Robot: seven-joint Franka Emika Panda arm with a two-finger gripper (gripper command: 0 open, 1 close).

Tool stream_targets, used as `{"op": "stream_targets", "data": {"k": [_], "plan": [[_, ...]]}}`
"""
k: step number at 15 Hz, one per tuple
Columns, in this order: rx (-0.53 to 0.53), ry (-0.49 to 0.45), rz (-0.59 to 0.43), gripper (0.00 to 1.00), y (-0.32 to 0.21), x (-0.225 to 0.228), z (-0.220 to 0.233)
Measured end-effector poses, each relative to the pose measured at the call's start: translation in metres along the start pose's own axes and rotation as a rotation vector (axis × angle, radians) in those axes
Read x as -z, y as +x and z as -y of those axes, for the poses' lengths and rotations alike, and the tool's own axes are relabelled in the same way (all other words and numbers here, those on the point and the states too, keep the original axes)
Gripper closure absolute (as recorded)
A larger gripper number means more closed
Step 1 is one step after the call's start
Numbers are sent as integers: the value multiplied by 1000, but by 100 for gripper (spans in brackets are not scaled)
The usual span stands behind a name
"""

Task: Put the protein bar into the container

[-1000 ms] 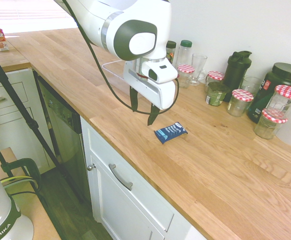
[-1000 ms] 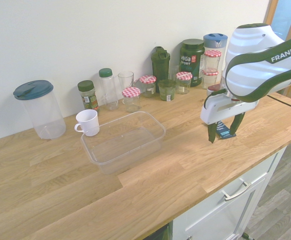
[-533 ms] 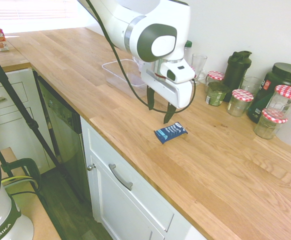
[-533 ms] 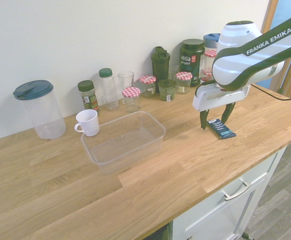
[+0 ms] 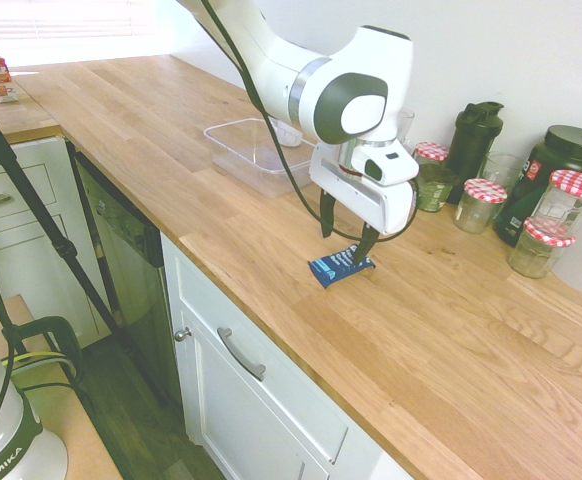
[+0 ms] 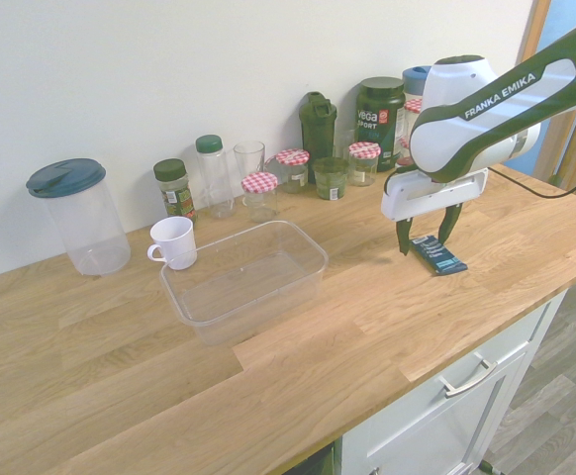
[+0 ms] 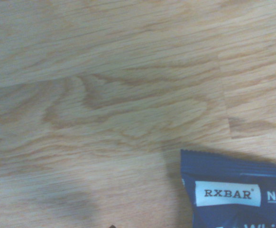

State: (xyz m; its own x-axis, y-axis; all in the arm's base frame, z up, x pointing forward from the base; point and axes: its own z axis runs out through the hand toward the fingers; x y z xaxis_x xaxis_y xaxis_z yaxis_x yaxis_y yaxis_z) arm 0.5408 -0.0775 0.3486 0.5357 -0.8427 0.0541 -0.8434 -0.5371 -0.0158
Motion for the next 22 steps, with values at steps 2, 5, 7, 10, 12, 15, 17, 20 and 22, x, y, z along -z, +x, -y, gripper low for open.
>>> {"op": "stream_targets", "data": {"k": [2,5,7,10,12,15,17,20,22], "plan": [[-8,-9,4,0,5,-7,-1],[-19,-22,4,0,13,-16,-4],[-17,-21,1,100,14,-16,-4],[-11,-18,-5,100,13,-16,-2],[-6,-20,-8,100,13,-16,-2],[-3,-20,-10,100,12,-15,-1],[-1,-20,-10,100,12,-16,0],[1,-21,-10,100,11,-16,0],[4,-21,-10,100,10,-16,1]]}}
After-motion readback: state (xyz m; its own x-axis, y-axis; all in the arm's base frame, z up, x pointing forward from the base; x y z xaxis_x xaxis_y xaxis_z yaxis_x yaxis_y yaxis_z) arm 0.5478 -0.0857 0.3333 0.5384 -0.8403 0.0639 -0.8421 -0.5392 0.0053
